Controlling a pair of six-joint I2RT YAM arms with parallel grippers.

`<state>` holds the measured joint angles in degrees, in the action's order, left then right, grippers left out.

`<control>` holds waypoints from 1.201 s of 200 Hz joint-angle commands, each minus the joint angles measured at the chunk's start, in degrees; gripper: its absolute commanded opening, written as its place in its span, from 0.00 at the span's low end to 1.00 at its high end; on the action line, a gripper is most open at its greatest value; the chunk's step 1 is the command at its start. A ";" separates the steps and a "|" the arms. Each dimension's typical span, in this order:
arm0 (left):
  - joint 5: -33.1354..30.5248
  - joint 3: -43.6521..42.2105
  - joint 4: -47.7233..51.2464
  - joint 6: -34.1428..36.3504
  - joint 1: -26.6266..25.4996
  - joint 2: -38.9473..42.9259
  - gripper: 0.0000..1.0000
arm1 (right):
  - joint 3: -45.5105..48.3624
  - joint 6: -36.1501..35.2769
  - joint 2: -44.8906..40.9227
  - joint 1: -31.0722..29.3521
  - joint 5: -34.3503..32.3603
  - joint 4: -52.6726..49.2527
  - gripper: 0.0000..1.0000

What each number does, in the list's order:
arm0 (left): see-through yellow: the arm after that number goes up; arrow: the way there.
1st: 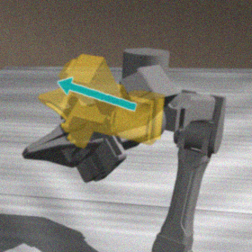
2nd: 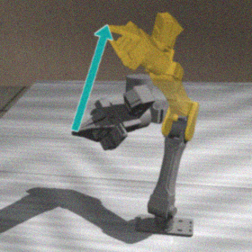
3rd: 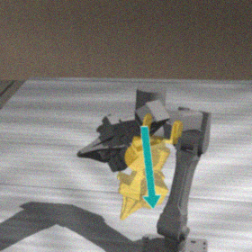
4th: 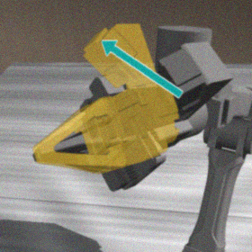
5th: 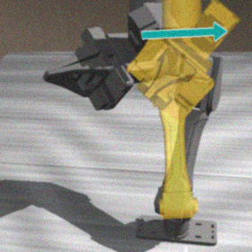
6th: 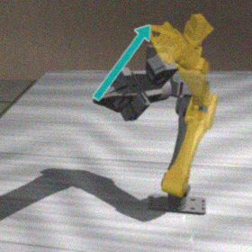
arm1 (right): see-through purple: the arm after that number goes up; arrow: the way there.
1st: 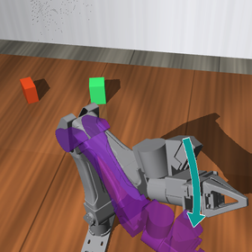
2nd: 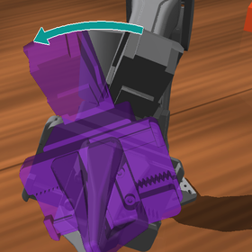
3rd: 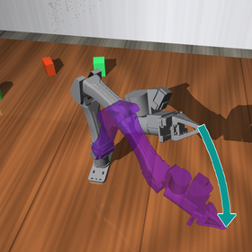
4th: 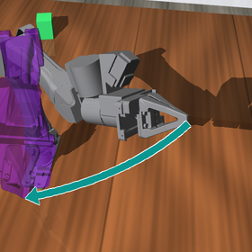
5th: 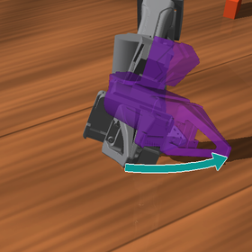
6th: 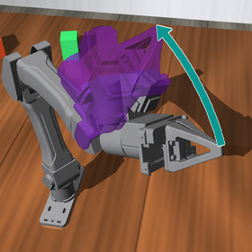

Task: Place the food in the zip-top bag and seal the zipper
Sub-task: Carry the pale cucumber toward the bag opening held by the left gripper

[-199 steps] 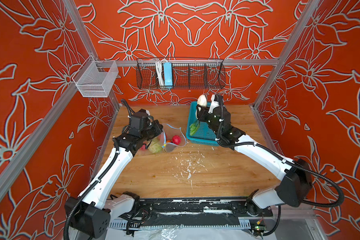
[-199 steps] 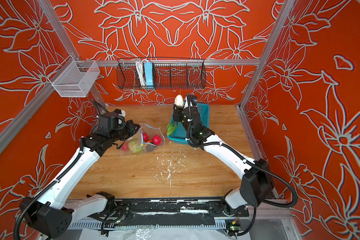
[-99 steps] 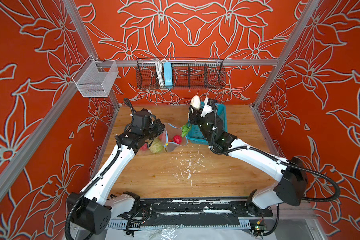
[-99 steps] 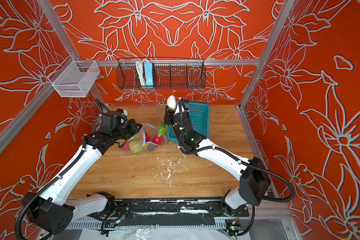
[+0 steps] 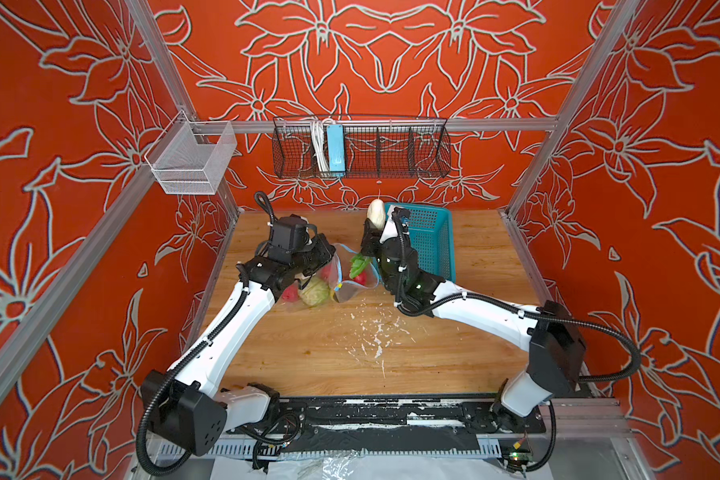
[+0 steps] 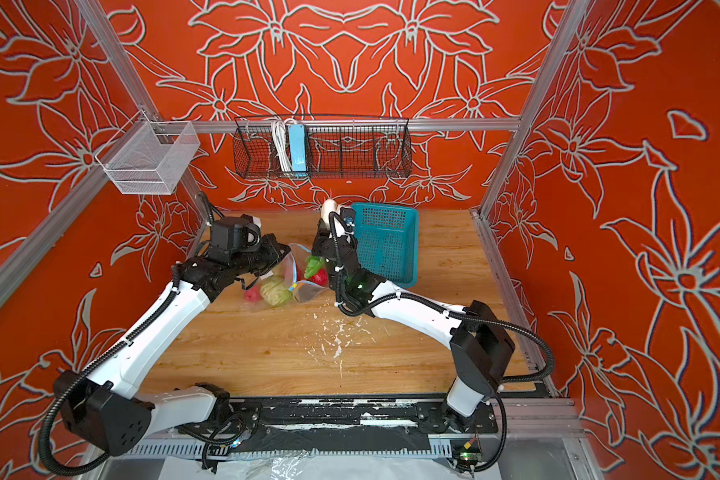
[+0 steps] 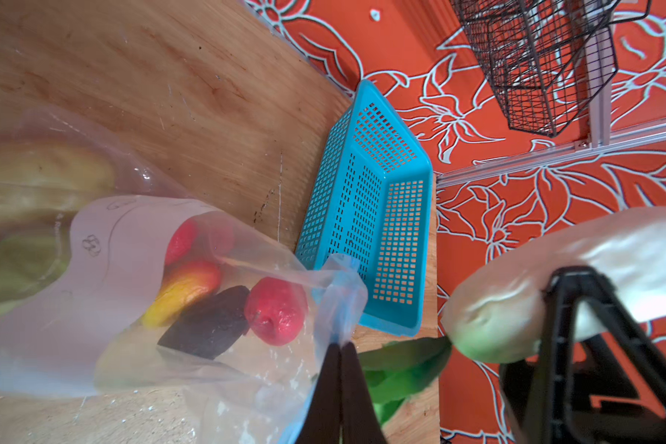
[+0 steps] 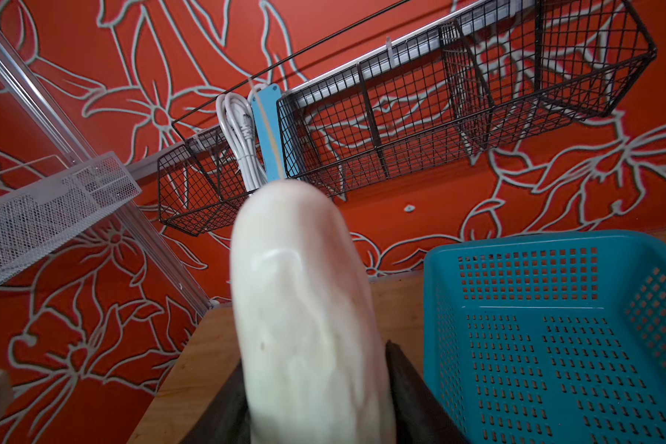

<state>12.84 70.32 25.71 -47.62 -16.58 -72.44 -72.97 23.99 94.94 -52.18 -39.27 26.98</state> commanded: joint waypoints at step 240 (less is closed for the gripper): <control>2.70 3.04 1.04 -0.88 -0.64 -0.89 0.00 | 2.51 -12.29 0.96 1.53 -6.02 19.33 0.33</control>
<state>14.33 74.81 26.89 -48.45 -16.88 -74.19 -73.21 12.51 100.44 -51.92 -43.75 44.51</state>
